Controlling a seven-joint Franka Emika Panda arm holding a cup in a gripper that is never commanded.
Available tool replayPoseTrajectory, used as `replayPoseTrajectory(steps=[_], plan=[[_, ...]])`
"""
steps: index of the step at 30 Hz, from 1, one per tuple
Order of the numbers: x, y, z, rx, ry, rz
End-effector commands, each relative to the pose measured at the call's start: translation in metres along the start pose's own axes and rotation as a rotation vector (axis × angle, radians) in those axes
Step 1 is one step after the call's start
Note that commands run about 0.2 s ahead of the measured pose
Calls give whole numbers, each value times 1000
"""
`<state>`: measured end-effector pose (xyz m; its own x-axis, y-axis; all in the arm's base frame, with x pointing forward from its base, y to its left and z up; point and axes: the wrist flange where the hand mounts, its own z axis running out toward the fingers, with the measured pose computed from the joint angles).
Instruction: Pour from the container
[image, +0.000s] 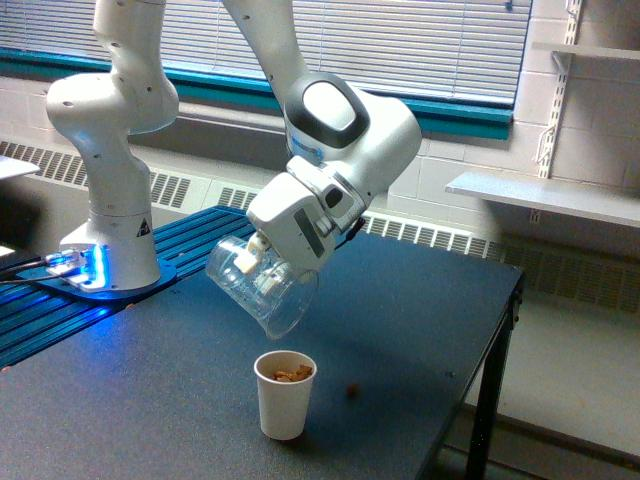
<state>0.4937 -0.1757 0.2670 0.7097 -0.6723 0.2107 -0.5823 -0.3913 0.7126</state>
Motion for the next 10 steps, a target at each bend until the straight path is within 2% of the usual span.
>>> replayPoseTrajectory(steps=[1,6,10], plan=[[-1,2,0,-3,10,-33],[3,7,5,17,-10,-35],[4,7,5,23,-1,-34]])
